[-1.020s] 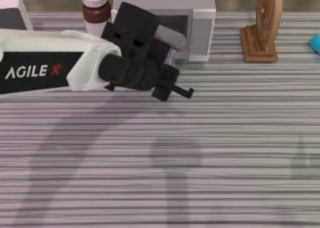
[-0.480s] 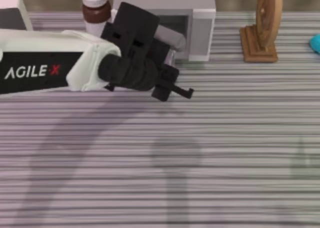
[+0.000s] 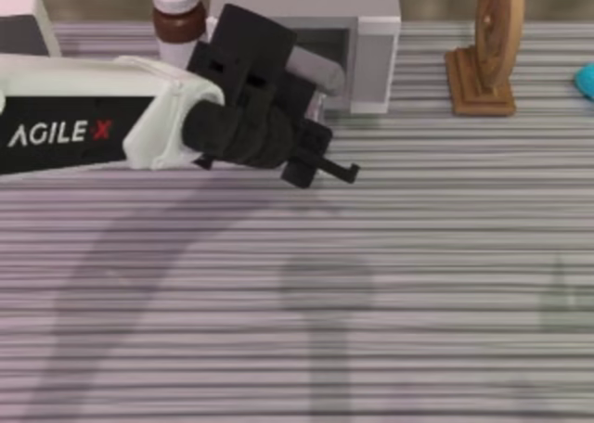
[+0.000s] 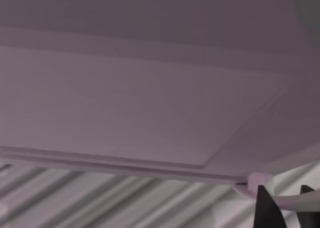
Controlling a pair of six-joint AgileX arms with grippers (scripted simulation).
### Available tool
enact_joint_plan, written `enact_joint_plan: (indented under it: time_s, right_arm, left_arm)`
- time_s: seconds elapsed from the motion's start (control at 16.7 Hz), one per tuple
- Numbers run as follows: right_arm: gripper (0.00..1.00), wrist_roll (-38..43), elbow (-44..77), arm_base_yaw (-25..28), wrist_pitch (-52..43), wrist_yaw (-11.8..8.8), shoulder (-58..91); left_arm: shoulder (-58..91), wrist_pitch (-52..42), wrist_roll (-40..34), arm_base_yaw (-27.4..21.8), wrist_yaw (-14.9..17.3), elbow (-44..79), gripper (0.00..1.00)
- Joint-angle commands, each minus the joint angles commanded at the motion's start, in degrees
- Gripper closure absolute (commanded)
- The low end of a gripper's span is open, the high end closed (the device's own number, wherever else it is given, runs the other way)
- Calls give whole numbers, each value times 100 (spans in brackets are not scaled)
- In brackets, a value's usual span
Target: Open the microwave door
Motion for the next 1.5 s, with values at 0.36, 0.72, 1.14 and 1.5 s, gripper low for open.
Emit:
enact_joint_plan:
  time_s: [0.36, 0.72, 1.14, 1.5]
  right_arm:
    - [0, 0, 0, 0, 0, 0, 0]
    - [0, 0, 0, 0, 0, 0, 0]
    - [0, 0, 0, 0, 0, 0, 0]
    - [0, 0, 0, 0, 0, 0, 0]
  left_arm:
    - [-132, 26, 330, 163, 207, -159, 100]
    - [-135, 22, 352, 173, 221, -175, 100]
    - [-135, 22, 352, 173, 221, -175, 100]
    - [-135, 22, 352, 173, 221, -175, 100]
